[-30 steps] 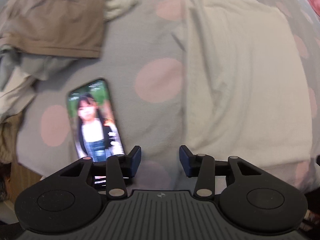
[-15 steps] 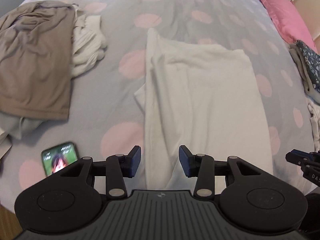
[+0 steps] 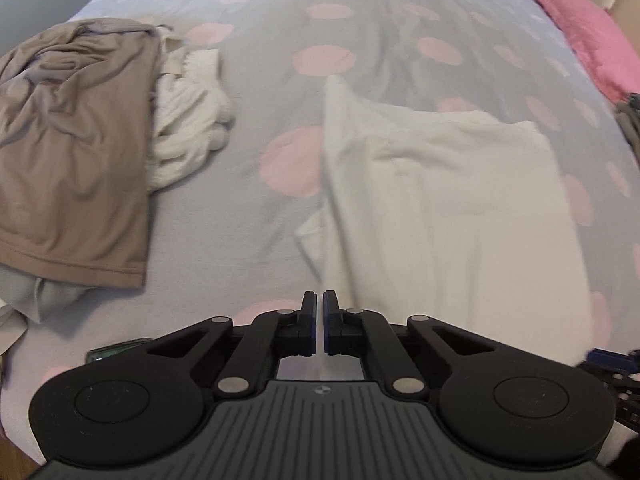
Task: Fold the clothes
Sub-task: 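Pinch the hem end of the folded white shirt with both grippers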
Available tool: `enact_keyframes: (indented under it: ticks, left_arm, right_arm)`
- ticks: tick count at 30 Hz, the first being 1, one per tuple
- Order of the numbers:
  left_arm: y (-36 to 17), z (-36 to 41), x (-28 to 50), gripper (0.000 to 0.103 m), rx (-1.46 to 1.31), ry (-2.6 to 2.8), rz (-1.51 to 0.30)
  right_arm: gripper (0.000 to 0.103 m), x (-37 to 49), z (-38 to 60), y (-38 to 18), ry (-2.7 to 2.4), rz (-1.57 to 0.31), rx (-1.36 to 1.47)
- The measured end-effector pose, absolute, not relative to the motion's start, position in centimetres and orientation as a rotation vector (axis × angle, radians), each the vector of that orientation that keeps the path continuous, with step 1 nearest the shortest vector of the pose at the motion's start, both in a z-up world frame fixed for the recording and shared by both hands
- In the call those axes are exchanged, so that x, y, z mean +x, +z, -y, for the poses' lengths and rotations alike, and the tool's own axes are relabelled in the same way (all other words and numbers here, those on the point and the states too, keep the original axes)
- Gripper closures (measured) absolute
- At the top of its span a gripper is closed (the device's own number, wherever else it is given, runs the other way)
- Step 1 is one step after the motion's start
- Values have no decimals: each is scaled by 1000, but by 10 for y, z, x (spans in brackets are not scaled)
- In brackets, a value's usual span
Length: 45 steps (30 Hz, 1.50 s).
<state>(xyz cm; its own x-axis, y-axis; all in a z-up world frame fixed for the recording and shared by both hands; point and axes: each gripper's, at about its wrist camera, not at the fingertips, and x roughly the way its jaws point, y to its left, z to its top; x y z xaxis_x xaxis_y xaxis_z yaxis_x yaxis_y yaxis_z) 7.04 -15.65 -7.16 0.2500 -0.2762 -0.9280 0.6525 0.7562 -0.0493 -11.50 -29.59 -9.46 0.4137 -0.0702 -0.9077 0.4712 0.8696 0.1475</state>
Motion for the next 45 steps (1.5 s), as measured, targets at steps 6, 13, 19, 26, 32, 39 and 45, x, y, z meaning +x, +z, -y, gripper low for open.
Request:
enact_keyframes:
  ticks: [6, 13, 19, 26, 32, 39, 45]
  left_arm:
    - [-64, 139, 90, 103, 197, -655, -1173]
    - [-46, 136, 82, 87, 73, -787, -1194]
    - [-76, 154, 75, 82, 198, -793, -1202]
    - [-76, 158, 70, 102, 237, -782, -1146]
    - [-68, 154, 74, 102, 225, -780, -1126]
    - [-83, 158, 74, 98, 315, -728, -1136]
    - [-68, 142, 78, 78, 289, -676, -1043]
  right_arm:
    - [81, -114, 300, -100, -343, -1103, 437]
    - [74, -114, 302, -101, -337, -1098, 477]
    - [72, -112, 301, -102, -333, -1102, 482]
    - [72, -113, 300, -101, -325, -1099, 468]
    - [72, -113, 300, -102, -310, -1104, 454]
    - [72, -114, 300, -103, -292, -1115, 435]
    - [71, -121, 315, -90, -320, -1083, 493]
